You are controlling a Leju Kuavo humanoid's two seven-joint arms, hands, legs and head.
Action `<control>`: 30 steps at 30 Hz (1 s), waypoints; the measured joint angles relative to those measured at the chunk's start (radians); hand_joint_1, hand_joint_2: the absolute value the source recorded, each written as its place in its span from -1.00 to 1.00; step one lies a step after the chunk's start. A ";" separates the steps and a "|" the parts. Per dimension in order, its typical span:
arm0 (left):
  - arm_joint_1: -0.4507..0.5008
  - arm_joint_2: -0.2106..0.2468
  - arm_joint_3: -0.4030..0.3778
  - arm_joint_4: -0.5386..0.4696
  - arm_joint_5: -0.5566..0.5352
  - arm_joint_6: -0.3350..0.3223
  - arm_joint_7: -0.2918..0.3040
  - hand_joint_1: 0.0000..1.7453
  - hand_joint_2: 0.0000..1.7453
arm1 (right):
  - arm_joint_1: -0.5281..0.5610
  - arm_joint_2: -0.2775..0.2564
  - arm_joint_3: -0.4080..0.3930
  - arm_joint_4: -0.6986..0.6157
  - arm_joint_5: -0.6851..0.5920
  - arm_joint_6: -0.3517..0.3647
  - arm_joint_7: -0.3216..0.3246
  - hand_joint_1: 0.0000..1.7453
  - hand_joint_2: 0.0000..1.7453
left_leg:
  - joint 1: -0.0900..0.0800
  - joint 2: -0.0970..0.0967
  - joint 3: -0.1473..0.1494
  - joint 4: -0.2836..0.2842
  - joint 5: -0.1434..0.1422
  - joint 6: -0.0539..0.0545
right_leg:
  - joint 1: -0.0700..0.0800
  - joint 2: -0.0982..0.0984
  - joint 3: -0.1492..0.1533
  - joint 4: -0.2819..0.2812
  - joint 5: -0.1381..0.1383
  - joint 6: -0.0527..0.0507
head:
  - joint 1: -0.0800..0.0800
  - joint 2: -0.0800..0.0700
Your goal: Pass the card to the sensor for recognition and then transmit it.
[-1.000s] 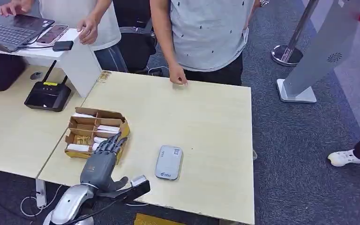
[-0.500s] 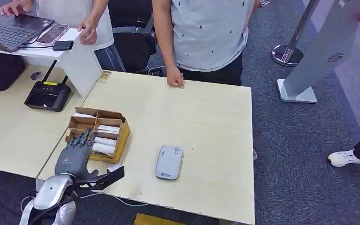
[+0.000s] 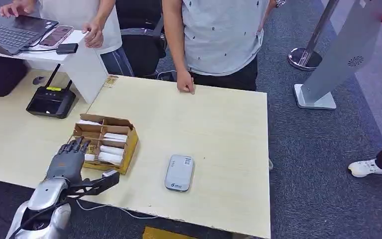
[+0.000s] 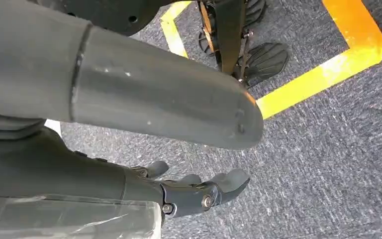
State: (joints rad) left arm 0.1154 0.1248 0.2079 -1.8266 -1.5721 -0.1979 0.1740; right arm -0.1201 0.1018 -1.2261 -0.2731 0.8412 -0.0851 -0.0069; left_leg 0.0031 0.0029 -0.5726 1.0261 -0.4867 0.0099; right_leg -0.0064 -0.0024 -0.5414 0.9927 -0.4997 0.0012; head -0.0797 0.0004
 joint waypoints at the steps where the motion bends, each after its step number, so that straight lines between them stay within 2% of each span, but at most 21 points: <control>1: -0.009 0.003 0.000 0.005 0.000 -0.004 0.000 -1.00 1.00 | 0.000 0.000 0.000 0.000 0.003 0.002 -0.003 -1.00 -1.00 | 0.000 0.000 0.000 0.000 0.000 0.000 | 0.000 0.000 0.000 0.000 0.000 0.000 | 0.000 0.000; 9: -0.060 0.011 -0.001 0.045 0.000 -0.015 -0.018 -1.00 1.00 | -0.001 -0.001 0.001 0.000 0.006 0.003 -0.004 -1.00 -1.00 | 0.000 0.000 0.000 0.000 0.000 0.000 | 0.000 0.001 0.000 0.000 0.000 0.000 | 0.000 0.000; 20: -0.087 -0.019 -0.031 0.060 0.000 0.000 -0.063 -1.00 1.00 | -0.001 -0.001 0.000 0.000 0.003 0.005 -0.002 -1.00 -1.00 | 0.000 0.000 0.000 0.000 0.000 0.000 | 0.000 0.001 -0.001 0.000 0.000 0.000 | 0.000 0.000; 30: -0.094 -0.036 -0.048 0.060 0.000 0.000 -0.065 -1.00 1.00 | -0.001 -0.001 0.000 0.000 0.003 0.005 -0.002 -1.00 -1.00 | 0.000 0.000 0.000 0.000 0.000 0.000 | 0.000 0.001 -0.001 0.000 0.000 0.000 | 0.000 0.000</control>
State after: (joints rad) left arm 0.0219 0.0889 0.1598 -1.7666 -1.5721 -0.1976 0.1087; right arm -0.1214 0.1011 -1.2257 -0.2731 0.8446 -0.0805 -0.0092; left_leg 0.0032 0.0032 -0.5726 1.0261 -0.4866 0.0098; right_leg -0.0064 -0.0017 -0.5421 0.9927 -0.4997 0.0011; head -0.0797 0.0004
